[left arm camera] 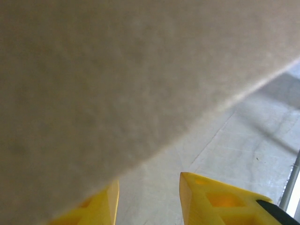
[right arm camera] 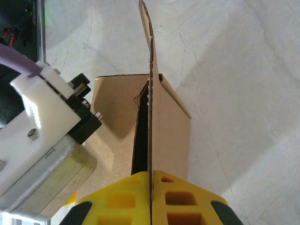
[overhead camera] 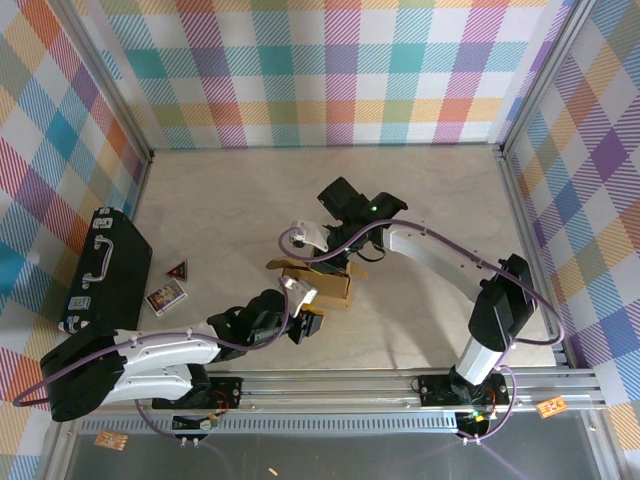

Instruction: Fold the paper box

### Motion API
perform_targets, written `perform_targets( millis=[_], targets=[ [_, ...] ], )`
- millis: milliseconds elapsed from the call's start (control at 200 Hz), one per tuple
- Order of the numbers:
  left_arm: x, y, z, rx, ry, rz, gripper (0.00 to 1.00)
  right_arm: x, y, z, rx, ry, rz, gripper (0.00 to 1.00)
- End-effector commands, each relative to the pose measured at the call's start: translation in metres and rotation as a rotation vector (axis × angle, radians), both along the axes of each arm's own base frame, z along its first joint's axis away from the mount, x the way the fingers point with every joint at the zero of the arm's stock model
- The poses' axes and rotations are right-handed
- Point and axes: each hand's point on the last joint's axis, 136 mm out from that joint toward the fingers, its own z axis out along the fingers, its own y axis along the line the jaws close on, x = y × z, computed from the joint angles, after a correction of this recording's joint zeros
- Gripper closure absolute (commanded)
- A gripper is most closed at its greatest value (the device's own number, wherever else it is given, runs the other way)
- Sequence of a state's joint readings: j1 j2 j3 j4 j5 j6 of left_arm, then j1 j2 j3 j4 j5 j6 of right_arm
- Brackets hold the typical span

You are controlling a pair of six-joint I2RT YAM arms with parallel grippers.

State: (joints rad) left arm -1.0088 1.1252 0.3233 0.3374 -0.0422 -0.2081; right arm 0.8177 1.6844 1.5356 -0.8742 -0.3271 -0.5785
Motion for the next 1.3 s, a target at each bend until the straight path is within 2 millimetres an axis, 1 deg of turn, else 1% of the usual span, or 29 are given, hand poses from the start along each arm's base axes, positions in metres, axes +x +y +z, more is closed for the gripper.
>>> perform_targets(
  millis=[0, 75, 190, 275, 380, 535, 715, 880, 1095, 1185, 1295],
  targets=[
    [0.015, 0.007, 0.002, -0.010, -0.057, 0.066, 0.59, -0.023, -0.005, 0.010, 0.025, 0.056, 0.012, 1.00],
    [0.017, 0.006, 0.002, -0.012, -0.063, 0.072, 0.56, -0.026, -0.006, 0.005, 0.027, 0.042, 0.028, 1.00],
    [0.022, 0.006, -0.002, -0.010, -0.073, 0.096, 0.55, -0.036, -0.009, -0.005, -0.018, 0.012, 0.083, 0.99],
    [0.026, 0.007, -0.004, -0.014, -0.075, 0.120, 0.55, -0.044, -0.009, -0.006, -0.022, -0.005, 0.113, 0.98],
    [0.028, 0.010, -0.009, -0.017, -0.080, 0.142, 0.55, -0.045, -0.009, -0.009, -0.021, -0.031, 0.122, 0.98],
    [0.032, 0.015, -0.015, -0.006, -0.072, 0.184, 0.55, -0.046, -0.015, -0.020, -0.072, -0.074, 0.126, 0.97],
    [0.031, 0.019, -0.017, 0.009, -0.024, 0.213, 0.54, -0.050, -0.020, -0.028, -0.077, -0.104, 0.126, 0.96],
    [0.025, 0.019, -0.020, -0.031, 0.035, 0.222, 0.53, -0.046, -0.023, -0.037, -0.074, -0.143, 0.108, 0.96],
    [0.016, 0.020, -0.025, -0.049, 0.117, 0.225, 0.51, -0.035, -0.026, -0.056, -0.111, -0.183, 0.078, 0.95],
    [0.015, 0.027, -0.029, -0.051, 0.157, 0.274, 0.50, -0.033, -0.028, -0.066, -0.129, -0.186, 0.062, 0.94],
    [0.011, 0.036, -0.034, -0.042, 0.201, 0.313, 0.50, -0.035, -0.030, -0.077, -0.136, -0.168, 0.050, 0.94]
  ],
)
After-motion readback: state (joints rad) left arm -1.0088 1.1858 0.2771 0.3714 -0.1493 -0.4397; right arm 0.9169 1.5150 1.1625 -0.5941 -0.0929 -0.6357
